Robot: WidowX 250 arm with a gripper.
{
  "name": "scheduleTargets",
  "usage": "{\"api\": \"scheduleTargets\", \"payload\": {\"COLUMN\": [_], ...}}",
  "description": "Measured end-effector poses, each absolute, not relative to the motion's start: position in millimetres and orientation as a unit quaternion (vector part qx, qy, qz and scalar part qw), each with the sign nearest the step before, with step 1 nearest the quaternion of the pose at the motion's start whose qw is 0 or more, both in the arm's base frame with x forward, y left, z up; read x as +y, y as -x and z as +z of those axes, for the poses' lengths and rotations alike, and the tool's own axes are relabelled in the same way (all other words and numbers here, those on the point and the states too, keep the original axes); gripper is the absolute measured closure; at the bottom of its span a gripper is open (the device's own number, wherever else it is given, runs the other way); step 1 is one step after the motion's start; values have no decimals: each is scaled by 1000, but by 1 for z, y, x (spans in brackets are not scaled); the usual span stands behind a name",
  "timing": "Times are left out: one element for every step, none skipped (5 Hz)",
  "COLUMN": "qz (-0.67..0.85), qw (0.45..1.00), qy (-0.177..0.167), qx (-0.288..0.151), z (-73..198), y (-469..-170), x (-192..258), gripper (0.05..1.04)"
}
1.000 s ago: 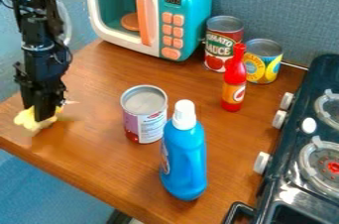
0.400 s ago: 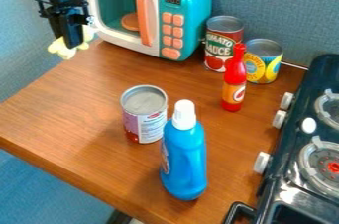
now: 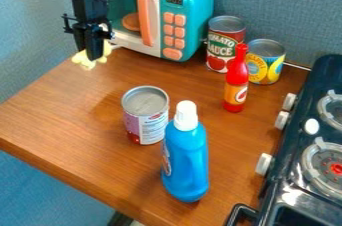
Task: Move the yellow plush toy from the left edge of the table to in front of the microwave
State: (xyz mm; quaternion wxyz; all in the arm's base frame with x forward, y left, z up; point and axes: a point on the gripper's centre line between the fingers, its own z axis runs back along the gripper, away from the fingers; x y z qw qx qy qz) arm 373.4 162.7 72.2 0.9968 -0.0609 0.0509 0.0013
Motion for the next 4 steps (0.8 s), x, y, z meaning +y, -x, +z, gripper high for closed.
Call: {"api": "scheduleTargets", "payload": {"qz": [2,2,3,14], "qw": [997,997,997,997], "qy": [53,50,55,55], "qx": [55,53,48,61], "z": [62,59,58,59], "y": [-381,-383,-385,-381], "x": [167,167,166,166], "gripper": [914,914,914,914]}}
